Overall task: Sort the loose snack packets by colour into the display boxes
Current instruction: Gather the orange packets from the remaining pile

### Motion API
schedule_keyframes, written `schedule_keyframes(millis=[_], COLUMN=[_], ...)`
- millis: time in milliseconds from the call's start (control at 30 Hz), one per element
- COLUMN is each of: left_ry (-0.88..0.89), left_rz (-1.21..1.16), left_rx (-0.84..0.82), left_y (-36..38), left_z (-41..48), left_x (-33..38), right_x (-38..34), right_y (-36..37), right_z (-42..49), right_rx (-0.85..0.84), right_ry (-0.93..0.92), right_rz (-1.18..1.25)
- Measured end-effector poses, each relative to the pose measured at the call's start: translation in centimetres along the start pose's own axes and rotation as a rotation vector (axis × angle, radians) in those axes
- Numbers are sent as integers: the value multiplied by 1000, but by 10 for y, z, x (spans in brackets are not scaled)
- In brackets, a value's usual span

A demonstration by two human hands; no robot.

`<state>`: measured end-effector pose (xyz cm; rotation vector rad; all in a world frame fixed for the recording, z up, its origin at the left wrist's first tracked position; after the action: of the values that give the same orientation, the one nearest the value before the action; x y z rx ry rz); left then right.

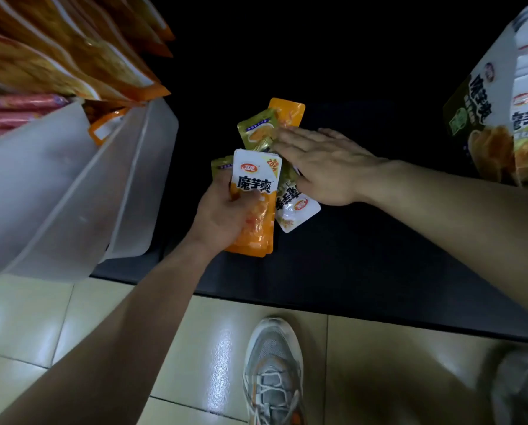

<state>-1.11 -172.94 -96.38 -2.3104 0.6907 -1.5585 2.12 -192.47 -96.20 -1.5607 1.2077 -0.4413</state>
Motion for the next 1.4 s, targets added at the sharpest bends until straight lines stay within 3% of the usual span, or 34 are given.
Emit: schedule_keyframes(millis=[100, 233, 300, 433, 567, 767, 1167, 1300, 1400], left_ry=[-15, 4, -6, 6, -6, 15, -96, -95, -78], left_rz=[-108, -179, -180, -154, -204, -263, -185, -215, -247], left_rx=[100, 212, 211, 204, 228, 177, 35, 13, -22], left_y=[-10, -23, -21, -18, -24, -5, 42, 56, 68], left_z=[-1, 4, 5, 1, -1, -10, -15, -19, -24], left_x=[0, 7, 7, 5, 6, 26, 31, 32, 37], right_x=[3, -5, 0, 5, -2, 17, 40, 43, 29], right_y=[6, 1, -4, 5, 4, 19, 17, 24, 33], right_z=[2, -6, 0, 12, -11, -55, -79, -110, -125], right_rx=[-31, 103, 154, -49, 157, 212, 176, 358, 340], right_ry=[-6, -110, -66, 64, 124, 231, 464, 547, 413], right_rz=[-16, 98, 113, -78, -116, -180, 454, 994, 1429])
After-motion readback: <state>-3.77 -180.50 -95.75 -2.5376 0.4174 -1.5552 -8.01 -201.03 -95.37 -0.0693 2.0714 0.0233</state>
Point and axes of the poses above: each hand's wrist, its own z-axis towards the middle knuckle, its own y-axis out of the palm, x = y × z, the point moved 3 cm from there along z, towards the middle knuckle, and after that the axes turned 5 degrees about -x, right-handed, at the moved point
